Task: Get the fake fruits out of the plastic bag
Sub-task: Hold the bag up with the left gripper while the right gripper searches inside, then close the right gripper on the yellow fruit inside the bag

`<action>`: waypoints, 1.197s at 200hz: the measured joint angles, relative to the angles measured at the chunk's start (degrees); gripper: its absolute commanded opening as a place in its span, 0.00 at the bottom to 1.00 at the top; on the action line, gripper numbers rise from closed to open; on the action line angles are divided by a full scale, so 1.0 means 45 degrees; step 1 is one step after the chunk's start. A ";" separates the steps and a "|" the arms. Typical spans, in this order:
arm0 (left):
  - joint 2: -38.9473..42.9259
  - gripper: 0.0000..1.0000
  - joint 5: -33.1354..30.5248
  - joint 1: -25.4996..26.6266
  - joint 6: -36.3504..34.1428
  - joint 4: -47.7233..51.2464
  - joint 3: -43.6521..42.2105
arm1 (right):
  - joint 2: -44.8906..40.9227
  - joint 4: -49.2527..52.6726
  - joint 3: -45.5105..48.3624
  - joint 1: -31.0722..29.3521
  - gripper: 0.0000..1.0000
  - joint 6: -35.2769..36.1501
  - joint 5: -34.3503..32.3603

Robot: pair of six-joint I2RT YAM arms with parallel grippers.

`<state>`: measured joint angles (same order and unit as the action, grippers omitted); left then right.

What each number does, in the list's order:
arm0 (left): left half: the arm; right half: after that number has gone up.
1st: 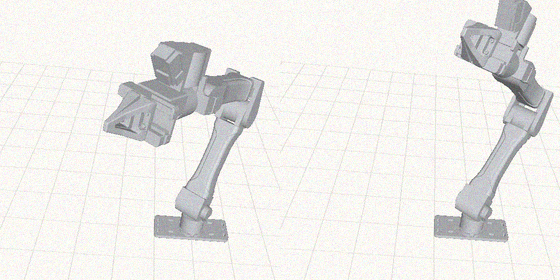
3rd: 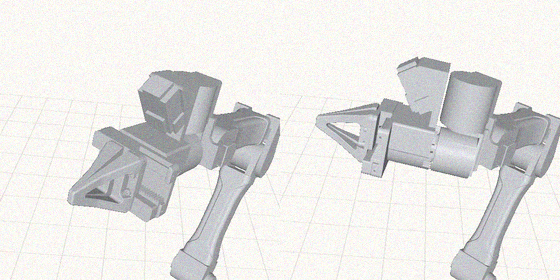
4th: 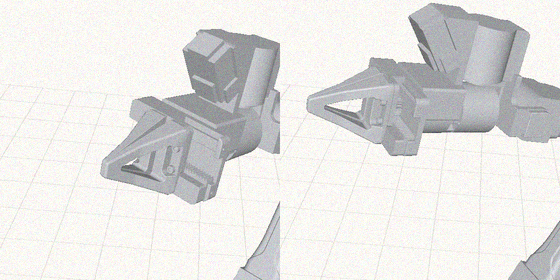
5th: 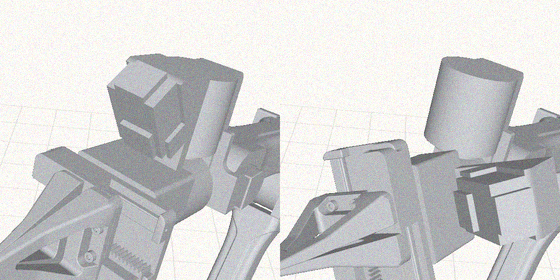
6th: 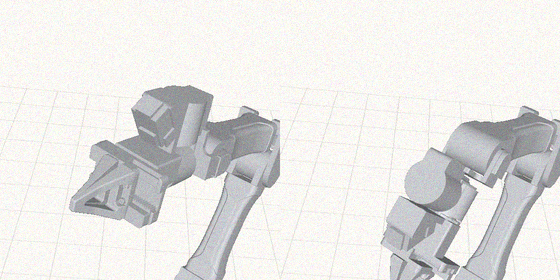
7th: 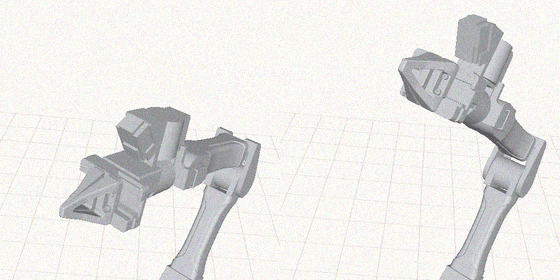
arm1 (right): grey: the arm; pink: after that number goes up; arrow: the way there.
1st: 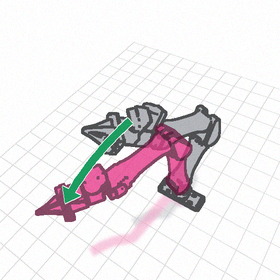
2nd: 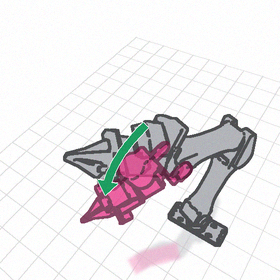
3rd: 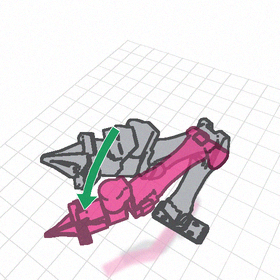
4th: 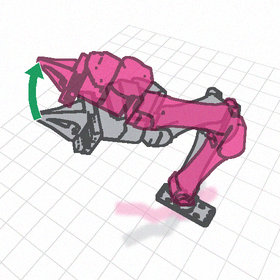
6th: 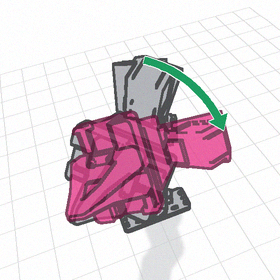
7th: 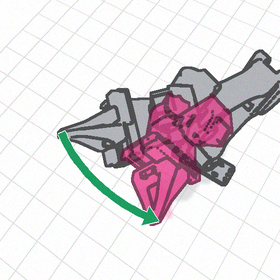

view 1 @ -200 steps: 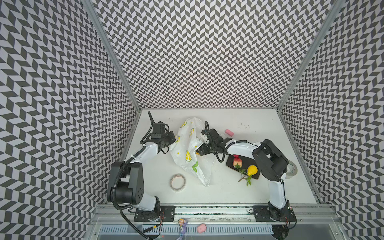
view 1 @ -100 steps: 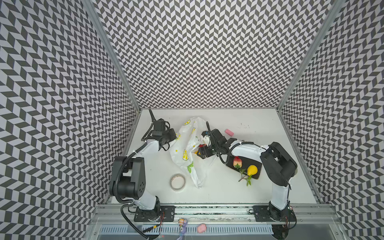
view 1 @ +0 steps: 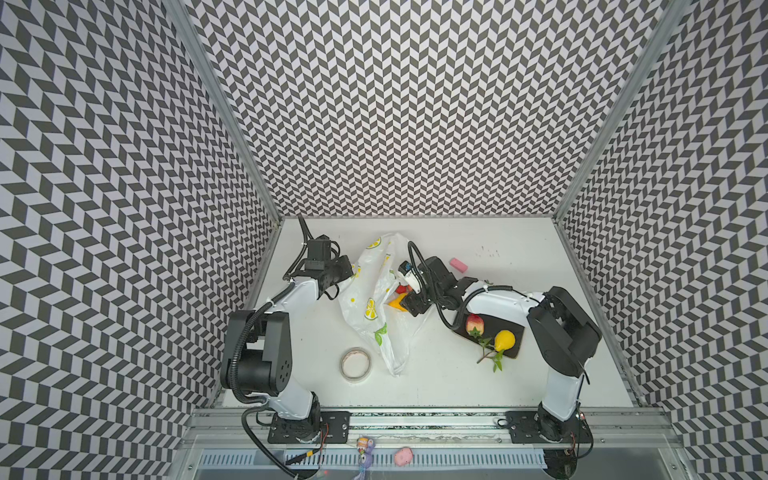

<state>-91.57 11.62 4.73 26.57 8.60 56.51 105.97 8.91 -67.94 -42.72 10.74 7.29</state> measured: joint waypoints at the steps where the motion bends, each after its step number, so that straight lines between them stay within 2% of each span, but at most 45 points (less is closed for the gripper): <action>1: 0.0000 0.00 0.0005 0.0000 -0.0005 0.0000 0.0005 | -0.0024 -0.0005 0.0019 0.0000 0.80 0.0092 -0.0015; 43: -0.0083 0.00 0.0058 0.0000 -0.0146 0.0005 0.0189 | -0.0078 -0.0010 -0.0019 -0.0044 0.77 0.2676 0.0097; 83: -0.0083 0.00 0.0068 0.0000 -0.0330 0.0015 0.0189 | 0.0782 0.0233 -0.0869 -0.0053 0.76 0.4056 0.0345; 122: -0.0165 0.00 0.0180 0.0000 -0.0359 0.0044 0.0267 | 0.1661 0.0296 -0.1321 -0.0053 0.75 0.4405 0.0403; 158: -0.0306 0.00 0.0248 0.0000 -0.0364 0.0068 0.0398 | 0.2035 0.0287 -0.1331 -0.0053 0.80 0.4420 0.0486; 193: -0.0325 0.00 0.0262 0.0000 -0.0364 0.0063 0.0398 | 0.2273 0.0053 -0.1326 -0.0053 0.80 0.4386 0.0529; 216: -0.0325 0.00 0.0291 0.0000 -0.0359 0.0063 0.0398 | 0.2414 -0.0107 -0.1326 -0.0053 0.74 0.4381 0.0646; 239: -0.0325 0.00 0.0291 0.0000 -0.0355 0.0068 0.0403 | 0.2463 -0.0199 -0.1321 -0.0053 0.61 0.4405 0.0816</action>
<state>-93.03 12.93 4.73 24.97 8.91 58.33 117.05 8.01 -73.89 -42.96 30.57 10.96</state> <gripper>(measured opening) 0.047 0.667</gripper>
